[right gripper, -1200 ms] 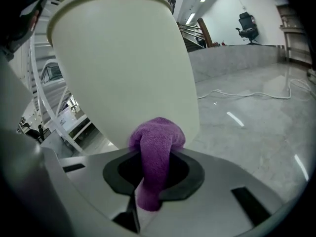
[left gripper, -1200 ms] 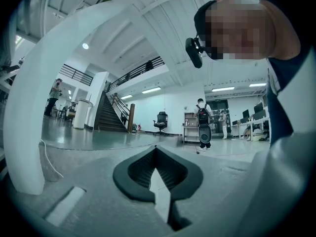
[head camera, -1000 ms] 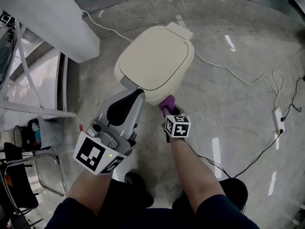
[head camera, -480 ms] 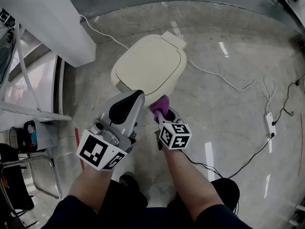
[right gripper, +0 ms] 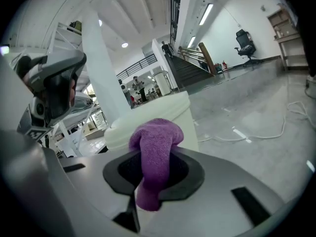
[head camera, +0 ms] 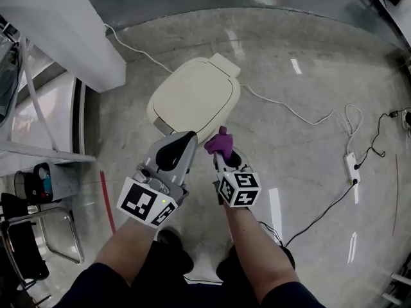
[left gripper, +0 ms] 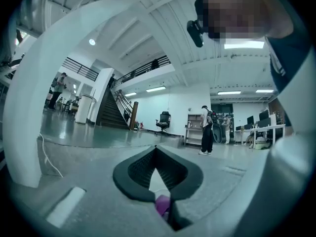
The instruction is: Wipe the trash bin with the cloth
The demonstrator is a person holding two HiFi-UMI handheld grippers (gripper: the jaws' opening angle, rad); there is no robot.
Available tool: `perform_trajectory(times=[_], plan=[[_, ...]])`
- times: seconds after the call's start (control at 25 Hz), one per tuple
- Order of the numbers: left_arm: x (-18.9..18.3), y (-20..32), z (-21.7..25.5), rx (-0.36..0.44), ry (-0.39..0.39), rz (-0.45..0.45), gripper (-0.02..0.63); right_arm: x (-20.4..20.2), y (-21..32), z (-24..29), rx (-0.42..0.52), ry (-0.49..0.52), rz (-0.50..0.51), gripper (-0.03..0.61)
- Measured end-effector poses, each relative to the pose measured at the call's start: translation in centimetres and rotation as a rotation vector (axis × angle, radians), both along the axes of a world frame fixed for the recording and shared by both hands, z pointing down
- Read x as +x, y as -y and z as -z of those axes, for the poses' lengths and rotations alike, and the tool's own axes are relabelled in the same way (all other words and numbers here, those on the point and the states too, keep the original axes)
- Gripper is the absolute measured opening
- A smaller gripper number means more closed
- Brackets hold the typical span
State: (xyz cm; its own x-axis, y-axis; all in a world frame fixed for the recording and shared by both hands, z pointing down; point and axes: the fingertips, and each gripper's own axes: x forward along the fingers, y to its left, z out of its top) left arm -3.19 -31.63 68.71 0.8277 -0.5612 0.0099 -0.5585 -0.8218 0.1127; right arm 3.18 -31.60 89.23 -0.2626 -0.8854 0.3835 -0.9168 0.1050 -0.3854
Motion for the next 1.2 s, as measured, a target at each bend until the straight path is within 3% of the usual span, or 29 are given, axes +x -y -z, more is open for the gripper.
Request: perform_trajectory(times=[0.2,0.4,0.92,1.2], plan=[[-0.2,-2.3,3.3,-0.1,0.046,0.004,-0.002,1.7,-3.5,8.2,0.008,-0.09,0.031,0.078],[-0.9,-5.8,10.5,-0.162,0.081,-0.014,-0.002,1.4,-7.3,19.2,0.027,-0.12,0.06,0.078],[-2.6,-16.6,35.2,-0.227,0.131,-0.09,-0.002,-2.2,-17.2,49.9,0.104,-0.148,0.225,0.078],[-2.7,-20.0,46.0,-0.212,0.087,-0.109,-0.002,-2.9,-20.6,61.9,0.168,-0.164,0.254,0.078]])
